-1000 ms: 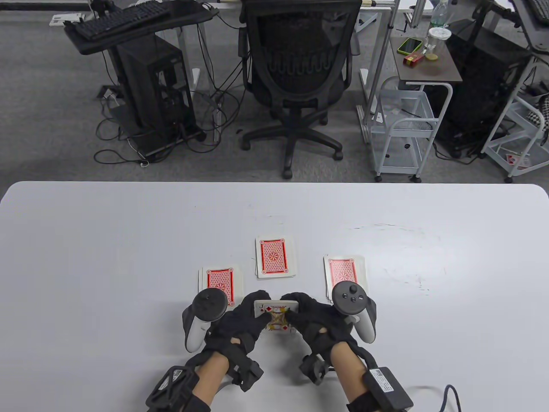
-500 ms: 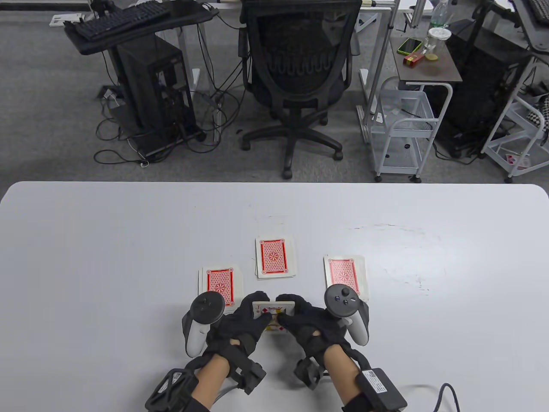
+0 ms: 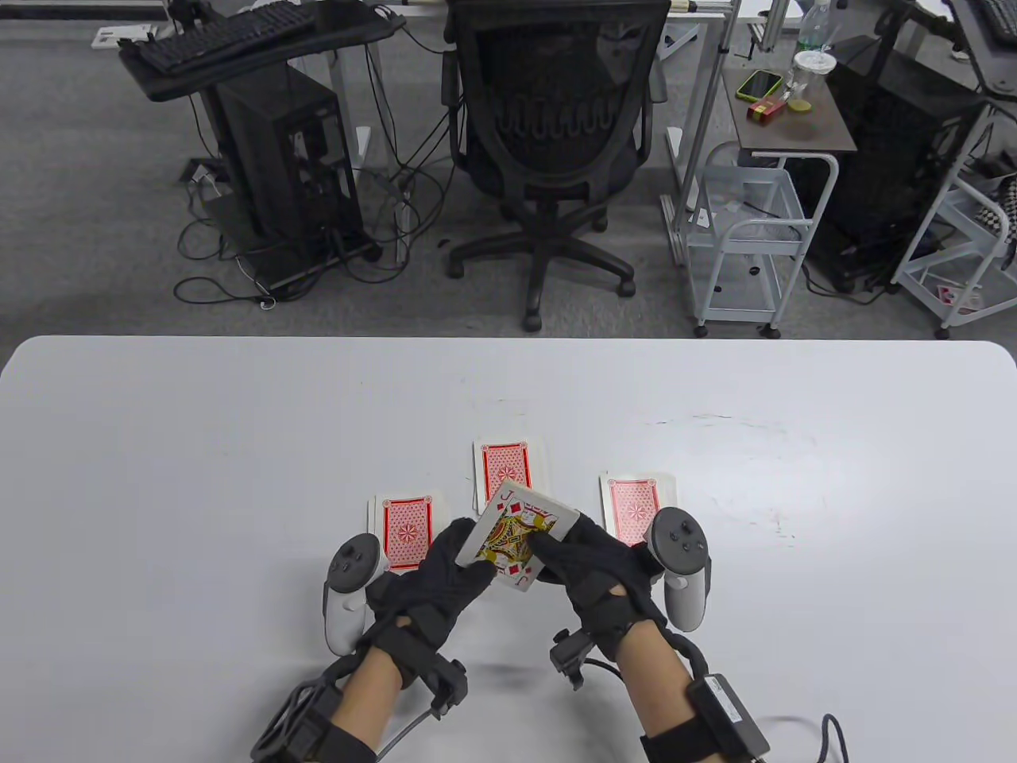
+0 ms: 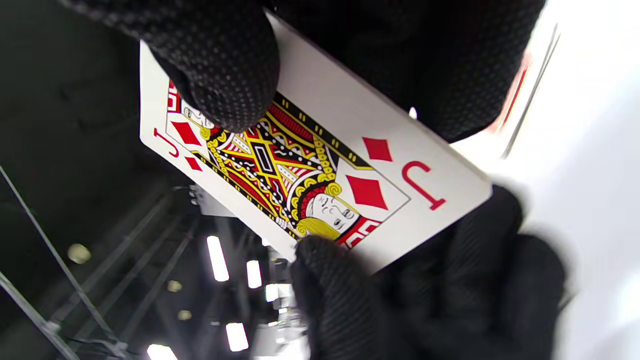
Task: Four-player card dealing with fan arrangement
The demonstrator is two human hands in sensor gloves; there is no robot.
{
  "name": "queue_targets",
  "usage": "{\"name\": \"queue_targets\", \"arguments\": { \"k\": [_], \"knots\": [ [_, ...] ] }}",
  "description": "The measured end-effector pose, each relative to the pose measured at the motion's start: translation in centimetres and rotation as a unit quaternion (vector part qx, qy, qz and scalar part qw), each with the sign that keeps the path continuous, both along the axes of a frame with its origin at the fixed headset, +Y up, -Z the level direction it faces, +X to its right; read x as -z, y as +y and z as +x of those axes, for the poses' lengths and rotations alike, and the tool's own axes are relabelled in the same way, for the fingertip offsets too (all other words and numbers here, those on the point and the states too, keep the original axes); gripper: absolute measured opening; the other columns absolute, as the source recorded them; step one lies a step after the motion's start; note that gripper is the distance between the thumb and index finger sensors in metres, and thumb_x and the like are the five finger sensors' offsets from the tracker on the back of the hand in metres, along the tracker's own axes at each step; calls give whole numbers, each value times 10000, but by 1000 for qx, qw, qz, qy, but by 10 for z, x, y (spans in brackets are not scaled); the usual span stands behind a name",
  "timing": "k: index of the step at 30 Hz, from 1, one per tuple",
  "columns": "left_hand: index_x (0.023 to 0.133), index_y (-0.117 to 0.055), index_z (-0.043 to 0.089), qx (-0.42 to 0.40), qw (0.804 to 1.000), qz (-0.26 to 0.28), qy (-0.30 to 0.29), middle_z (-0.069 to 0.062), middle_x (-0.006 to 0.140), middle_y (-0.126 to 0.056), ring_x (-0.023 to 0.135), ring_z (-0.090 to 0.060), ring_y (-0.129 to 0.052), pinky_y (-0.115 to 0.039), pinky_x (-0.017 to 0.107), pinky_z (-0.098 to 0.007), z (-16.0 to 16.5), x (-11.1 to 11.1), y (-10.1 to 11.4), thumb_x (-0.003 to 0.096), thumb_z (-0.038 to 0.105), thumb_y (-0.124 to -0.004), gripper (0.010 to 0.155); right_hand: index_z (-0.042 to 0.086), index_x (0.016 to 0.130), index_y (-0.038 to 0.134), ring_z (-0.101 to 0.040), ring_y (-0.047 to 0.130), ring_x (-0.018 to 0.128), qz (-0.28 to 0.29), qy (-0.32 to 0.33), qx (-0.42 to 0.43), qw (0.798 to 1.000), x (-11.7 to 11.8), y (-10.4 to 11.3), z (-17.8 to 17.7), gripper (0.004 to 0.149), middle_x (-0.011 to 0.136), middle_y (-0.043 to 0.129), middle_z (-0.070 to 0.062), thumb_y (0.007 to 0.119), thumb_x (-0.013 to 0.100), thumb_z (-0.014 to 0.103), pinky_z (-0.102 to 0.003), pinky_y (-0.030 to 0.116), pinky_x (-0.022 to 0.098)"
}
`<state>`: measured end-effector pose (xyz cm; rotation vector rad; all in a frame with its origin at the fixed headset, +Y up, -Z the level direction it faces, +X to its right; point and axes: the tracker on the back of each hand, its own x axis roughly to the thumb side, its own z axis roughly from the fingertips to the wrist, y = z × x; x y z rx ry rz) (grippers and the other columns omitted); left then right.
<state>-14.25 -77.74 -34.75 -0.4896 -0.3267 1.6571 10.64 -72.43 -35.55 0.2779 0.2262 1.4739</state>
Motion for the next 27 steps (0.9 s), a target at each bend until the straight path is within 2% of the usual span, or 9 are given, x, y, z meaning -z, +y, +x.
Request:
{"name": "queue_targets", "arguments": {
  "k": [2,6,8,12,15,19,22,24,27],
  "knots": [
    [1117,-239,218,-37,999,4,-32,-89,1173,-338,1072,-425,-503,-505,739,-558,8,-1,3,461,552,-806,930,124,948,686,-398,924,774,-29,32,35,998,-3,-2,-8,447,887,800,-129,820,539,243,-573,740,523],
    [1103,-362,443,-79,996,8,-39,-39,1197,-342,1084,-427,-519,-509,753,-564,16,-5,7,502,551,-699,697,109,950,683,-398,940,747,-31,25,11,999,-5,0,-13,453,875,805,-142,823,542,247,-572,745,510],
    [1092,-417,461,-75,997,13,-34,-30,1198,-338,1080,-435,-516,-509,751,-566,16,-6,11,510,538,-670,639,121,959,671,-373,936,715,-18,11,-67,998,-6,10,-8,458,879,790,-134,826,557,277,-569,733,510],
    [1053,-548,467,-95,995,16,-17,-35,1186,-454,1029,-449,-648,-595,726,-572,12,-7,25,516,515,-669,553,99,1065,520,-403,848,758,83,-59,-238,966,-6,42,2,676,974,645,-180,807,563,450,-601,679,538],
    [1051,-549,463,-75,996,30,-48,-31,1120,-645,924,-385,-837,-722,673,-538,9,-5,38,518,498,-678,549,115,1107,468,-519,697,895,186,-67,-220,955,-1,76,-2,727,1045,526,-225,748,576,525,-670,597,577],
    [1054,-545,435,-43,996,58,-50,-29,1098,-674,885,-347,-877,-754,657,-519,8,-6,48,523,479,-688,552,173,974,712,-406,896,718,204,-64,-228,950,-1,97,-17,607,893,779,-113,732,562,619,-640,667,551],
    [1077,-522,343,-42,996,66,-38,-37,1089,-684,878,-336,-884,-761,654,-510,5,-7,49,523,469,-713,600,204,800,839,-334,971,576,239,-131,-263,926,-5,105,-26,431,740,888,-44,770,557,552,-637,681,534],
    [1060,-575,320,-38,996,72,-43,-21,1069,-727,862,-317,-909,-784,643,-491,2,-9,41,524,454,-723,572,173,851,829,-377,950,657,218,-76,-256,939,-3,103,-28,357,813,867,-80,772,595,415,-678,640,556],
    [1046,-602,371,-59,995,52,-60,15,1059,-763,892,-341,-884,-764,651,-510,-1,-10,29,531,442,-724,533,118,946,740,-439,882,747,197,19,-249,948,4,102,-31,391,901,783,-153,727,591,280,-700,597,574]
  ]
}}
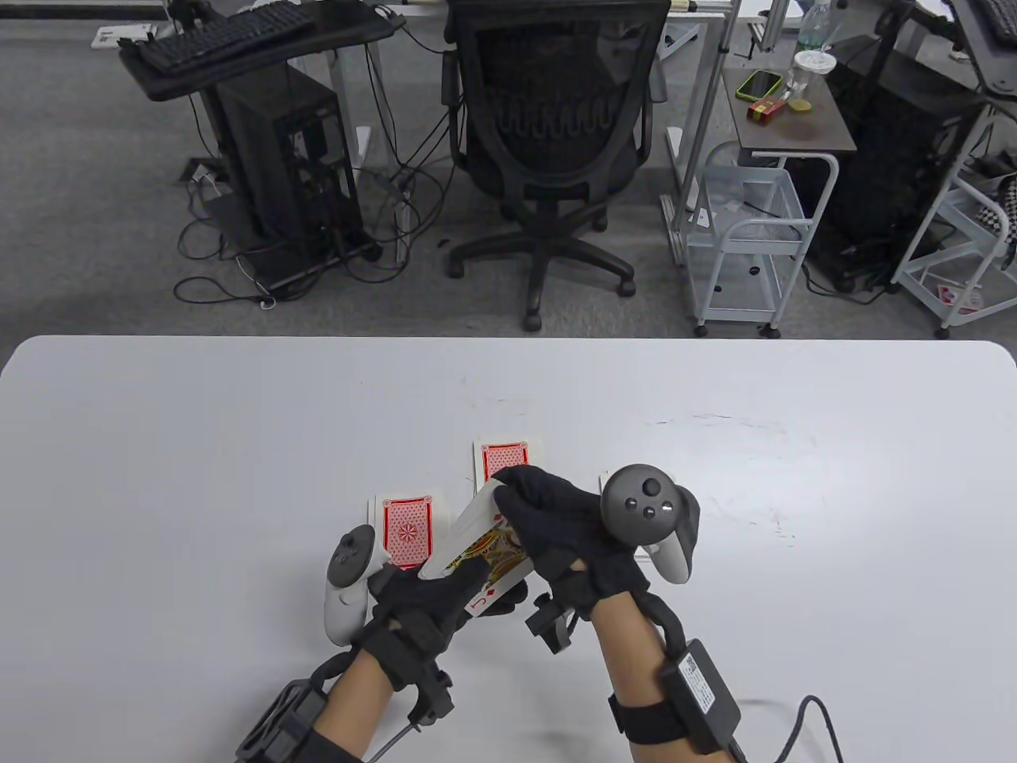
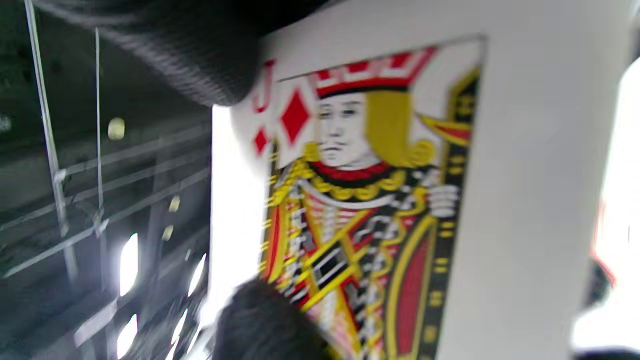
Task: Four-player card dealing with fan arrangement
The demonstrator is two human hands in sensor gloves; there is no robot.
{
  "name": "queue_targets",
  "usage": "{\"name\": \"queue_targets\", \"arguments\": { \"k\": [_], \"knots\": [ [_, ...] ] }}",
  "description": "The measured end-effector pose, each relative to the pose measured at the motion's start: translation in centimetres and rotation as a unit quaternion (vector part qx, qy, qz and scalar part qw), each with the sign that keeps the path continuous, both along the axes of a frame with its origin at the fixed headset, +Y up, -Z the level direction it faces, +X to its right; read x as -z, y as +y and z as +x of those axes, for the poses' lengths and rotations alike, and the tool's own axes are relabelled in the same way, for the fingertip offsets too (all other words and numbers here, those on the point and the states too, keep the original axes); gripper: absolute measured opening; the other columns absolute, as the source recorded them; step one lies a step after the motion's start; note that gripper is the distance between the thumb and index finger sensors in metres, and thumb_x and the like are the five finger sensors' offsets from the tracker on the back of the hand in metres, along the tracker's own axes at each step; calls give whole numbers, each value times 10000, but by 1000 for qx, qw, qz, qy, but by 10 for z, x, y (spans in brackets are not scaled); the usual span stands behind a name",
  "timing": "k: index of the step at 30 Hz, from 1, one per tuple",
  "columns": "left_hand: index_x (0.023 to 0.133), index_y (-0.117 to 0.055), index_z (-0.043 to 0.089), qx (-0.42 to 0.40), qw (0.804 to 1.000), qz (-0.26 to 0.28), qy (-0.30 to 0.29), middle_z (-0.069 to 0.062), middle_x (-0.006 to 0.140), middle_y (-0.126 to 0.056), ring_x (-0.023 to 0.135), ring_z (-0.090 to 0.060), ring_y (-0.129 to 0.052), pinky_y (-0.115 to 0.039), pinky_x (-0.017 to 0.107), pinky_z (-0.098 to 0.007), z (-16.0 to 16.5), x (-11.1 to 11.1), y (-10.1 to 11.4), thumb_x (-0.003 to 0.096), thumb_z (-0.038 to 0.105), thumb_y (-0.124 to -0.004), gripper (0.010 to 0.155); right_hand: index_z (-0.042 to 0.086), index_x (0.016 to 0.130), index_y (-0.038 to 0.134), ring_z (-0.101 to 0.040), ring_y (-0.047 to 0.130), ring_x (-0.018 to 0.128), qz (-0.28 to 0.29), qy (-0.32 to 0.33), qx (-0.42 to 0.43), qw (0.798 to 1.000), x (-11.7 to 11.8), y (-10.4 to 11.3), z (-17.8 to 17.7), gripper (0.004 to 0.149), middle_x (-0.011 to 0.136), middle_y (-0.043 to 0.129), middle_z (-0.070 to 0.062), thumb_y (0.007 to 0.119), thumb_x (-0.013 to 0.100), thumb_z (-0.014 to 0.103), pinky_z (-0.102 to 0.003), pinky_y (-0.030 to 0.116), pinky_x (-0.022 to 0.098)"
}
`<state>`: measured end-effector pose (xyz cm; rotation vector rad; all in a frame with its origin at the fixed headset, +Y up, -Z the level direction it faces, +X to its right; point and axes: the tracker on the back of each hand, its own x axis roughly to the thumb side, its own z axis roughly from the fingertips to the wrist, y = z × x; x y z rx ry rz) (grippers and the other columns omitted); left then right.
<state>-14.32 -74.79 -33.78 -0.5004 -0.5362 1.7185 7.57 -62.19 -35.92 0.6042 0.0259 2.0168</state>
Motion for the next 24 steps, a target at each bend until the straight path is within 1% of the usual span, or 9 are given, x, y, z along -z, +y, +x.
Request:
{"name": "queue_targets", "arguments": {
  "k": [3,6,8,10,14,15,19,22,24],
  "knots": [
    [1031,-613,411,18,1000,2,12,50,1062,-757,939,-328,-845,-740,671,-502,-2,-1,-7,526,436,-736,520,157,979,732,-439,865,779,-1,11,-31,999,2,-4,4,410,937,754,-149,736,582,257,-696,596,581],
    [1040,-594,392,33,999,-5,14,57,1064,-744,960,-317,-815,-726,678,-492,0,-2,-10,531,431,-734,529,169,988,715,-394,889,733,18,-37,-24,999,0,-10,9,554,906,768,-113,768,567,524,-671,631,570],
    [1049,-576,369,43,999,2,12,55,1068,-731,965,-296,-813,-733,677,-476,2,-3,-10,533,426,-734,542,182,866,808,-334,966,629,47,-61,-6,997,-1,-11,6,400,781,861,-69,822,533,403,-629,670,570],
    [1066,-539,317,39,999,-4,2,12,1074,-716,959,-297,-816,-745,664,-475,4,-5,-12,539,417,-727,569,167,856,819,-309,1002,588,121,-50,-24,991,-1,-8,3,384,758,887,-86,804,493,290,-599,698,576],
    [1049,-601,340,38,999,-8,3,-12,1076,-728,945,-340,-829,-741,658,-497,0,-6,-13,538,415,-737,534,182,903,793,-335,975,698,109,27,2,994,1,-6,3,410,834,855,-95,789,493,182,-627,645,614],
    [1046,-607,351,38,999,-6,8,-3,1078,-729,947,-342,-826,-737,660,-500,-1,-5,-13,537,414,-740,530,176,923,780,-348,962,723,93,32,7,995,3,-7,5,414,850,845,-100,789,509,191,-638,636,613],
    [1041,-591,418,-5,1000,-13,15,68,1094,-707,975,-327,-796,-722,673,-504,-4,-5,-12,535,424,-737,527,138,1038,638,-434,863,790,31,-28,-35,999,6,-21,12,633,944,738,-137,771,555,525,-688,607,592],
    [1050,-548,431,-3,1000,-11,21,108,1094,-693,1005,-295,-753,-709,689,-489,-5,-5,-12,541,418,-725,539,184,896,760,-309,978,591,50,-79,-59,994,6,-27,7,440,771,861,-54,791,541,441,-638,681,552],
    [1046,-537,450,-21,999,-22,25,131,1090,-690,1013,-280,-742,-707,694,-482,-7,-4,-17,541,418,-722,538,157,923,720,-314,965,599,47,-44,-20,998,7,-31,0,432,794,836,-76,776,534,334,-650,651,569]
  ]
}}
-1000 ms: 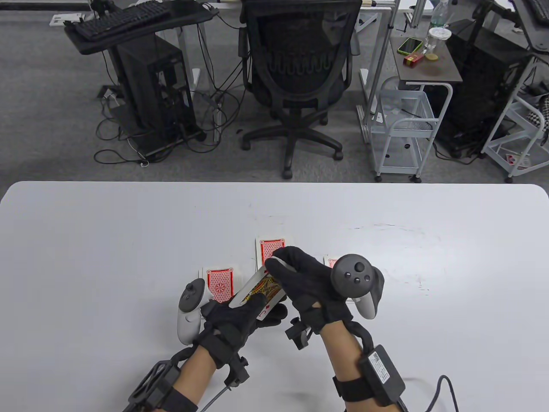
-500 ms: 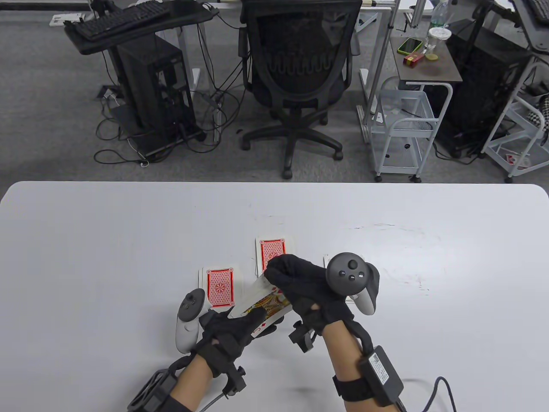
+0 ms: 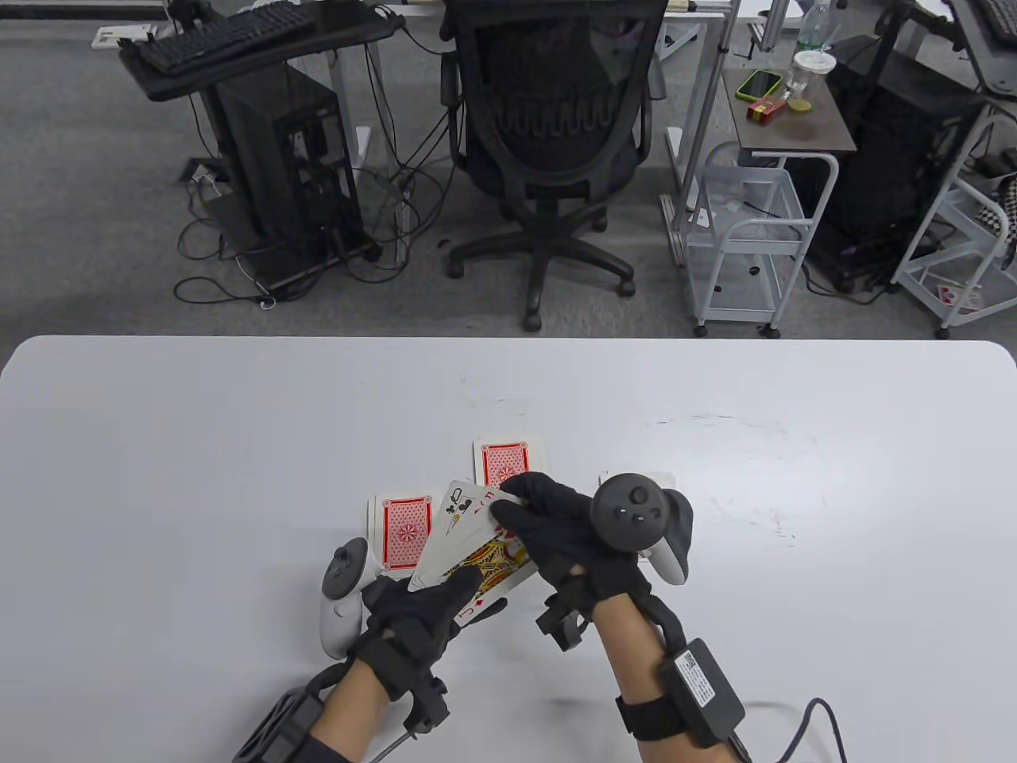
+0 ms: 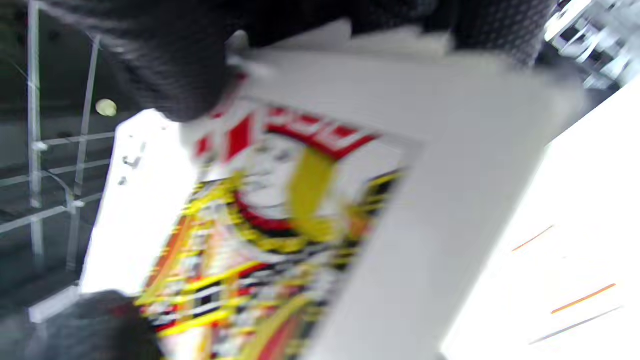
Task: Four-player card dealing with fan arrangement
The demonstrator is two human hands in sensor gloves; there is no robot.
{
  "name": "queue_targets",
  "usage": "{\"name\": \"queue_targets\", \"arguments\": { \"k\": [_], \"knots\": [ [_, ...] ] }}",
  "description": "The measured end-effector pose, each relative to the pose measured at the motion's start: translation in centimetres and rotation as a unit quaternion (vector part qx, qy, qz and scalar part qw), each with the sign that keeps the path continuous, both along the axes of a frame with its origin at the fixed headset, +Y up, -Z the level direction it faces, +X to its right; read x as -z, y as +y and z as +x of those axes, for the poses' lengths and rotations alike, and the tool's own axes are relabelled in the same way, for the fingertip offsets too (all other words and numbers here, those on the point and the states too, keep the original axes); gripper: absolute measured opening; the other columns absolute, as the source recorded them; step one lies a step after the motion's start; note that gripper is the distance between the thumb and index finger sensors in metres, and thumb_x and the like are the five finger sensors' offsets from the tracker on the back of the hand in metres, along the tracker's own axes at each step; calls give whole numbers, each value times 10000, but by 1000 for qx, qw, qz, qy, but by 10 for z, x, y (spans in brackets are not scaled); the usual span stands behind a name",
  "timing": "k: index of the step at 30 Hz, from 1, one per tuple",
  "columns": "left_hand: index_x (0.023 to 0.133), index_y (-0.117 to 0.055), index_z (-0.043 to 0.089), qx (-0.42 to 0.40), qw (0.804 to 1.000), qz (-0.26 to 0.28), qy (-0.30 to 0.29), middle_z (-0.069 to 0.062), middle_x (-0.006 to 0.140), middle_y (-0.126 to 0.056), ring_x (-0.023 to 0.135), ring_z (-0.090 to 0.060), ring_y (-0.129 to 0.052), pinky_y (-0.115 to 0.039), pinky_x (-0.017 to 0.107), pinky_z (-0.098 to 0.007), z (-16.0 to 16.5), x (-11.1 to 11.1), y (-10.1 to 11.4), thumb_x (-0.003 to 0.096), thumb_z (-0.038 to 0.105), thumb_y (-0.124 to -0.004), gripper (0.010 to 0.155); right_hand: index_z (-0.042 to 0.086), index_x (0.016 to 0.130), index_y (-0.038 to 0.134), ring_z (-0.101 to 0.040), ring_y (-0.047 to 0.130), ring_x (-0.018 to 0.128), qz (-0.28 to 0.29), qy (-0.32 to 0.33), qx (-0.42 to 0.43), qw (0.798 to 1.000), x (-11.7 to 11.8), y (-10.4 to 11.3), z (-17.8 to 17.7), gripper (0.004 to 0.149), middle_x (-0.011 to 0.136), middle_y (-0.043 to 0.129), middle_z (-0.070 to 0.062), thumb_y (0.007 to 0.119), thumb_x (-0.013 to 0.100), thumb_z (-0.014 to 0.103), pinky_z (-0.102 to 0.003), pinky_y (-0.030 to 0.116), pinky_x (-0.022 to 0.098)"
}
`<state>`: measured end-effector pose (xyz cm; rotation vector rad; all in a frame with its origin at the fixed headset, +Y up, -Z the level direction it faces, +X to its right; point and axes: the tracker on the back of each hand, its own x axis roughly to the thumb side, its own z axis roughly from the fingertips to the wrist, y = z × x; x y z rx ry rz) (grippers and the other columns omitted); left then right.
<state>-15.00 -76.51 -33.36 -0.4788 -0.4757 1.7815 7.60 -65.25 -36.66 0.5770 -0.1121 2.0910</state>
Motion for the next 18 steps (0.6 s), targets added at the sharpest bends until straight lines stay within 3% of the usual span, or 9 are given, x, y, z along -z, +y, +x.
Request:
{"name": "queue_targets", "arguments": {
  "k": [3,6,9,11,13,16,18],
  "knots": [
    [1038,-574,429,-18,1000,-11,5,134,1065,-719,990,-270,-777,-725,682,-476,-4,3,-2,537,401,-745,530,123,1002,651,-324,957,658,-26,21,20,999,5,-6,2,489,846,817,-90,761,546,261,-661,632,580],
    [1038,-565,440,-26,1000,-13,9,148,1067,-712,998,-266,-769,-718,689,-475,-7,4,-4,538,403,-742,532,100,1042,581,-374,901,708,-61,-31,4,998,6,-16,9,643,904,747,-122,754,563,493,-665,624,579],
    [1042,-542,449,-28,1000,-8,9,160,1070,-700,1003,-253,-767,-716,694,-472,-6,3,-3,540,400,-742,543,151,947,708,-298,963,555,-70,-44,-23,996,8,-19,11,581,783,840,-58,752,539,562,-629,674,550],
    [1041,-539,453,-38,999,-12,6,167,1063,-706,998,-240,-777,-722,695,-464,-4,3,-4,541,405,-741,541,171,865,779,-244,983,406,-47,-29,-10,998,8,-19,6,486,674,891,-25,760,529,522,-615,696,530],
    [1035,-553,449,-61,998,-25,9,164,1051,-722,983,-226,-801,-736,687,-453,-4,2,-6,545,407,-751,531,174,844,790,-212,991,353,-4,-18,-6,1000,8,-18,3,440,651,901,-15,771,506,455,-611,704,523],
    [1025,-561,471,-82,996,-33,17,172,1055,-712,982,-224,-805,-739,690,-446,-7,3,-8,549,380,-761,525,169,918,749,-243,1015,484,-4,23,31,999,10,-18,2,447,756,885,-38,780,504,335,-648,659,562],
    [1027,-549,477,-81,996,-27,18,176,1060,-705,987,-227,-800,-737,693,-447,-8,3,-7,550,376,-758,530,143,980,704,-311,992,611,-41,27,54,997,11,-22,5,485,829,853,-84,768,548,355,-674,634,569]
  ]
}}
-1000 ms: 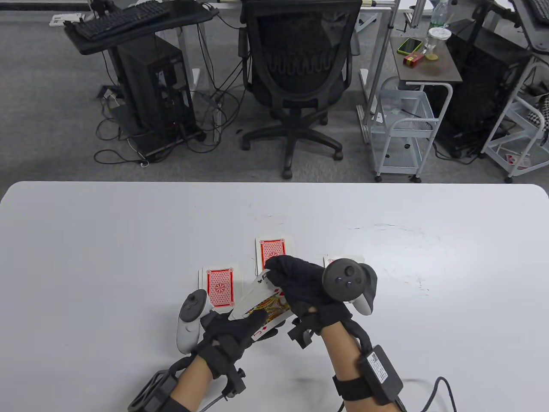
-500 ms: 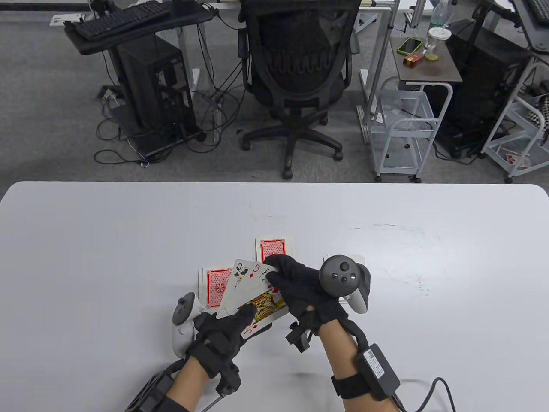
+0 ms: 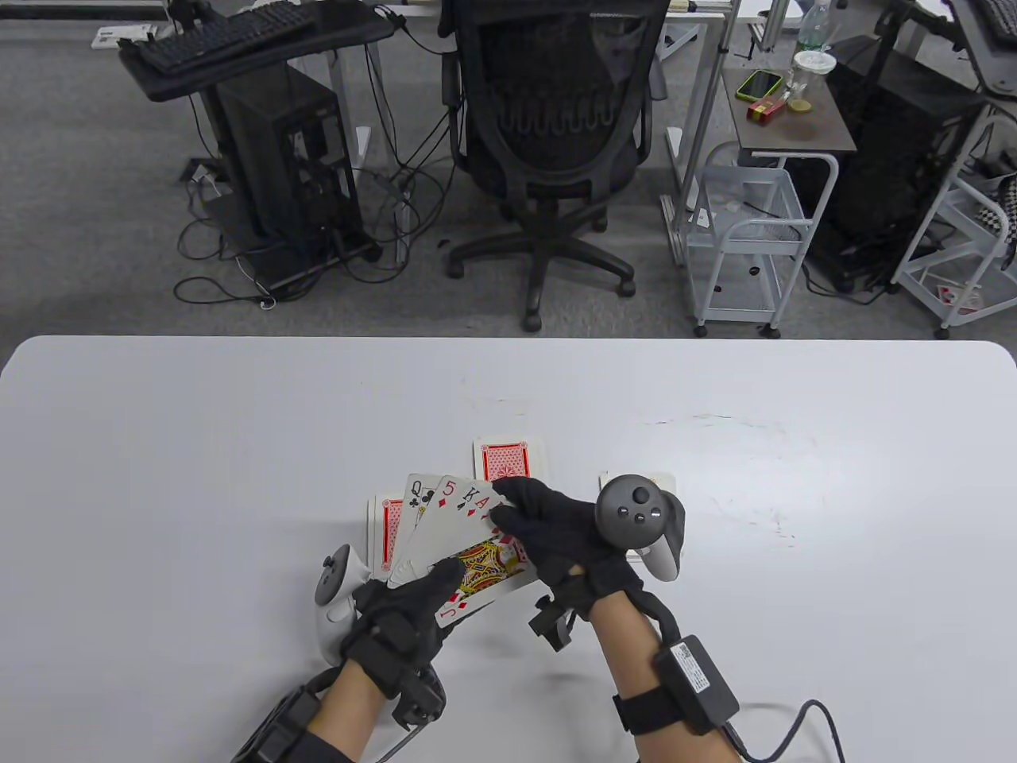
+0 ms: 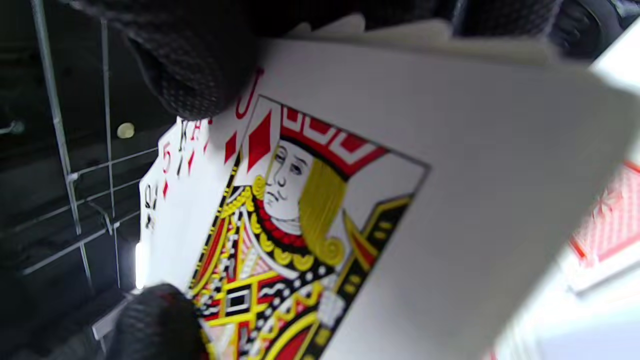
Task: Four-player card dealing with fan arrangement
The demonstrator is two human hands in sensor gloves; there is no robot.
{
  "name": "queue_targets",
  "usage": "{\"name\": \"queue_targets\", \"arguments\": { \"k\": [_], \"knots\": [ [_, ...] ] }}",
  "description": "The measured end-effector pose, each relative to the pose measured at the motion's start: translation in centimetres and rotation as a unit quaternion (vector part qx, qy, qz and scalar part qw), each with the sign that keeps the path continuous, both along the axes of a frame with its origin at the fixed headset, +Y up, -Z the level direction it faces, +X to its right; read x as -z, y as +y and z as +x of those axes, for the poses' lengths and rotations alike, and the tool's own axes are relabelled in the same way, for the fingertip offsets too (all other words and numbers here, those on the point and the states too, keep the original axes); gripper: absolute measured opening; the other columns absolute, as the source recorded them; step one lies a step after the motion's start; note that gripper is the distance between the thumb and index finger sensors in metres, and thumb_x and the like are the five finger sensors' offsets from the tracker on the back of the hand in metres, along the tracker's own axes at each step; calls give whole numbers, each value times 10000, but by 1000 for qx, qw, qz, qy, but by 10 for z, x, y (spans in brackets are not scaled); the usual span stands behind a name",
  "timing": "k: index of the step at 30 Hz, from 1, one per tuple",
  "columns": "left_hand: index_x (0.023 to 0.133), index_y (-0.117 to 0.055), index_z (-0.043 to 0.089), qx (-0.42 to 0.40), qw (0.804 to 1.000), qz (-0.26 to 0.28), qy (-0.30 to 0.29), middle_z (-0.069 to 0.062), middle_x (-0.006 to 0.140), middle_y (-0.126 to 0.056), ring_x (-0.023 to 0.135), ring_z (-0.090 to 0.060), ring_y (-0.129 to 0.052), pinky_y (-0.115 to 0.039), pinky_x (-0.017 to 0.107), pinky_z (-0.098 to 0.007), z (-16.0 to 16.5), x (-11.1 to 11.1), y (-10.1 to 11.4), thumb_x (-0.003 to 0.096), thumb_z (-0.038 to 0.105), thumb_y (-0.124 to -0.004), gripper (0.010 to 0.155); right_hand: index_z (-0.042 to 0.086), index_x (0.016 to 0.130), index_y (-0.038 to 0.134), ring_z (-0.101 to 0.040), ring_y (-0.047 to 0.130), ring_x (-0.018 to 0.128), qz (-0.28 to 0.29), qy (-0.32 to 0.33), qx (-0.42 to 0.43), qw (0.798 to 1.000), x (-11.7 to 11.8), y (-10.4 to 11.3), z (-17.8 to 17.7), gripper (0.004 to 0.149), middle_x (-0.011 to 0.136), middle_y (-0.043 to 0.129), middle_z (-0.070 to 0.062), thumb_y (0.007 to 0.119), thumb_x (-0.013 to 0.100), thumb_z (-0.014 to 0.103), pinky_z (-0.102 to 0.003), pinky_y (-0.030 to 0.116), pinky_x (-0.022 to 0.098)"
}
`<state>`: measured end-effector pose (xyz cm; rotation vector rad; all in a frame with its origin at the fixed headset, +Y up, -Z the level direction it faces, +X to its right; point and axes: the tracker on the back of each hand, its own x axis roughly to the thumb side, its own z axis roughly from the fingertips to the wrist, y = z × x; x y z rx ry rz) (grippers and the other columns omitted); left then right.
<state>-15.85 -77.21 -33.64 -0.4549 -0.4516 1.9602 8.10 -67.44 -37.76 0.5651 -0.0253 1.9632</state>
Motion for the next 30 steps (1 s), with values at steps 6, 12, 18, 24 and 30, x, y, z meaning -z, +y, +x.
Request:
{"name": "queue_targets", "arguments": {
  "k": [6,12,18,24,30],
  "knots": [
    [1038,-475,504,5,1000,5,19,199,1078,-670,999,-235,-788,-714,703,-483,-1,-3,4,556,362,-746,571,196,888,765,-240,989,470,3,-27,-57,998,0,-2,5,440,733,880,-15,816,520,431,-627,696,534],
    [1032,-493,510,-28,999,1,26,206,1082,-659,1009,-250,-773,-727,699,-497,-5,-2,5,557,312,-760,580,173,984,708,-288,985,625,-17,9,6,1000,3,-4,5,506,860,839,-69,845,500,228,-630,680,553],
    [1029,-491,516,-16,1000,10,25,217,1083,-648,1020,-231,-761,-711,712,-501,-3,-4,6,555,288,-771,596,188,898,768,-256,1010,515,-28,-40,20,999,2,-10,6,439,755,880,-28,848,502,361,-607,714,522],
    [1025,-504,518,-34,999,4,28,206,1087,-649,1022,-242,-763,-730,700,-518,-5,-2,5,556,267,-773,596,163,972,719,-290,993,617,-49,6,26,998,5,-8,8,492,847,846,-73,859,506,232,-622,695,539],
    [1027,-517,507,-2,1000,11,17,184,1084,-665,1005,-269,-784,-755,675,-535,-2,-2,6,552,254,-781,600,191,1075,590,-413,844,840,-2,-5,45,999,3,1,11,580,1009,673,-154,797,566,376,-667,629,576]
  ]
}}
